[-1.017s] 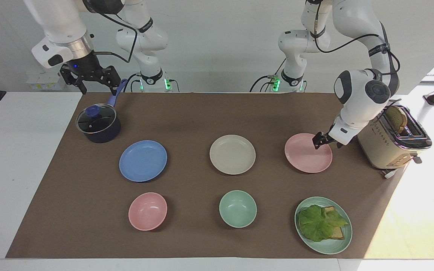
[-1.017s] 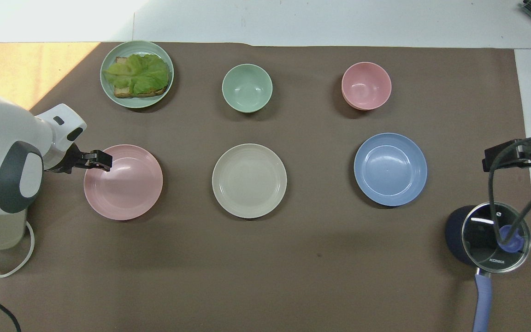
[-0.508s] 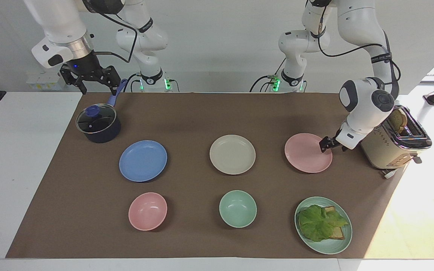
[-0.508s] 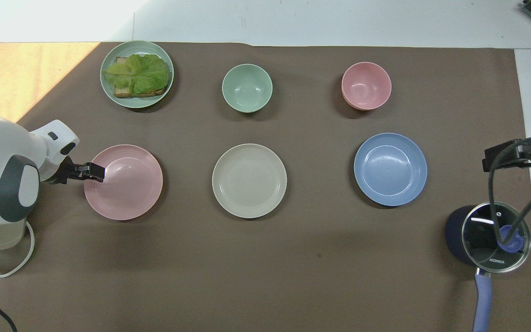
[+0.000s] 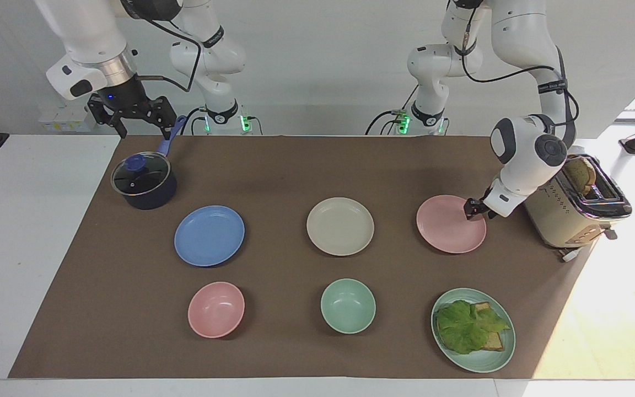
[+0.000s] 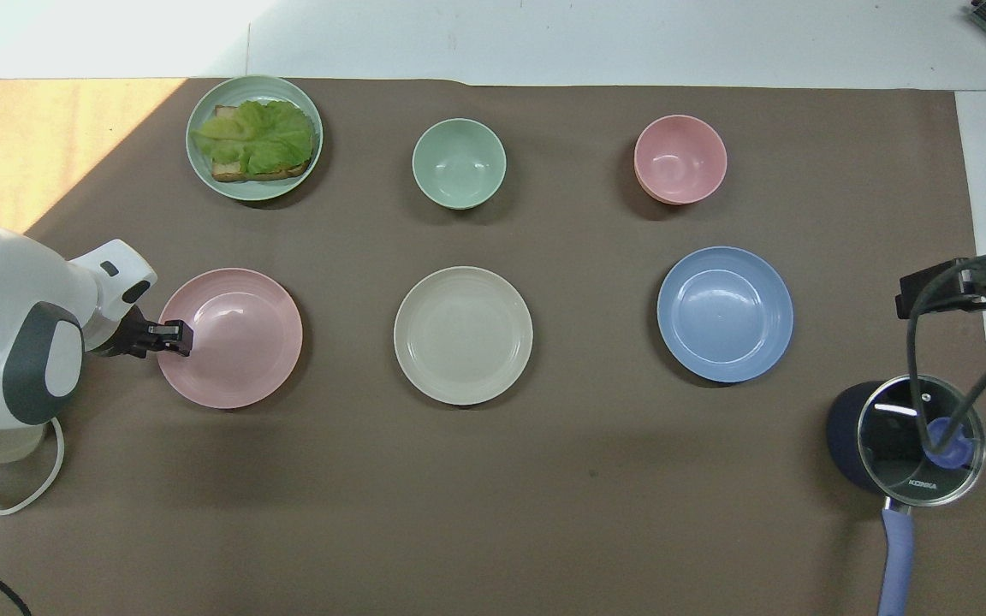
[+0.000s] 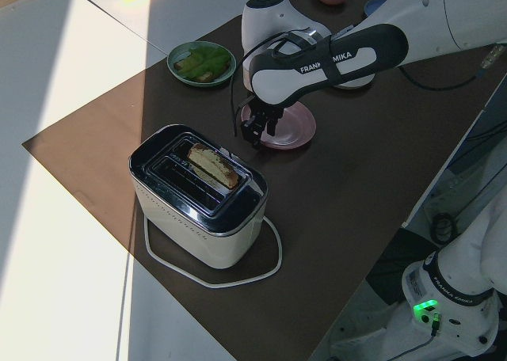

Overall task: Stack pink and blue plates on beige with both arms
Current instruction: 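Reach the left gripper to the pink plate rim and grasp it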

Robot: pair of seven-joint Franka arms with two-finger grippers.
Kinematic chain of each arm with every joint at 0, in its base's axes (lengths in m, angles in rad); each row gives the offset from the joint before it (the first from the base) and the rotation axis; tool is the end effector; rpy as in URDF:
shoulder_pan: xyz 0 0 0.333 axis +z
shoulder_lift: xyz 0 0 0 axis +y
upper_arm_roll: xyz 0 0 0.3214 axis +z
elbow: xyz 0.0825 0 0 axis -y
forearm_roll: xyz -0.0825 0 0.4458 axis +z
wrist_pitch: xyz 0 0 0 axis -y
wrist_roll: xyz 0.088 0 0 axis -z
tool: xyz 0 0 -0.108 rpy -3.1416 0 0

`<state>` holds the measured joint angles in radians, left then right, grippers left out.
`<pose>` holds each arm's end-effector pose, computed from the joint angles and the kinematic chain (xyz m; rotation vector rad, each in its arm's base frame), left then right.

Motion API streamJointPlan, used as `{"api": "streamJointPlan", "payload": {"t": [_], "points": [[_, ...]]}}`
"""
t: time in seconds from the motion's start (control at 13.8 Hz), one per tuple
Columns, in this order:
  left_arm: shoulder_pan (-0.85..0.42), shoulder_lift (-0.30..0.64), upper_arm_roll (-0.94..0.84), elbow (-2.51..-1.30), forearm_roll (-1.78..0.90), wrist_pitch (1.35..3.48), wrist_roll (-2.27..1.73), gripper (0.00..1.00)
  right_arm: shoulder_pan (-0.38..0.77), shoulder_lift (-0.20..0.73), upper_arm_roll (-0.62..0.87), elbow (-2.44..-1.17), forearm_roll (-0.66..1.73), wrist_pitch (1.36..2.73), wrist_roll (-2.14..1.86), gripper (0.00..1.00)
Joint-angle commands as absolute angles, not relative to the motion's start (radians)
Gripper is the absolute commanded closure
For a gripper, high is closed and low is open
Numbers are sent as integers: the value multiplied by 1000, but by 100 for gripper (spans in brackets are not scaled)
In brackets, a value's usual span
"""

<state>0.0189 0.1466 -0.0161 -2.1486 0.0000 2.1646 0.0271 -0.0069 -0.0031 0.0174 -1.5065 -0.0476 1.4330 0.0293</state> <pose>0.5903 0.0016 0.2867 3.1304 -0.0380 -0.2046 0.6009 0.0007 0.6532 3.0907 -0.0366 -0.1074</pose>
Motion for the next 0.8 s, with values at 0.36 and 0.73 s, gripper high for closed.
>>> {"api": "streamJointPlan", "payload": {"t": [0.36, 0.73], "points": [[20, 120, -14, -2134, 5, 2073, 43, 100, -18, -28, 21, -1536, -43, 1445, 26, 0], [17, 130, -12, -1890, -116, 1764, 45, 100, -18, -28, 20, -1536, -43, 1445, 25, 0]]}}
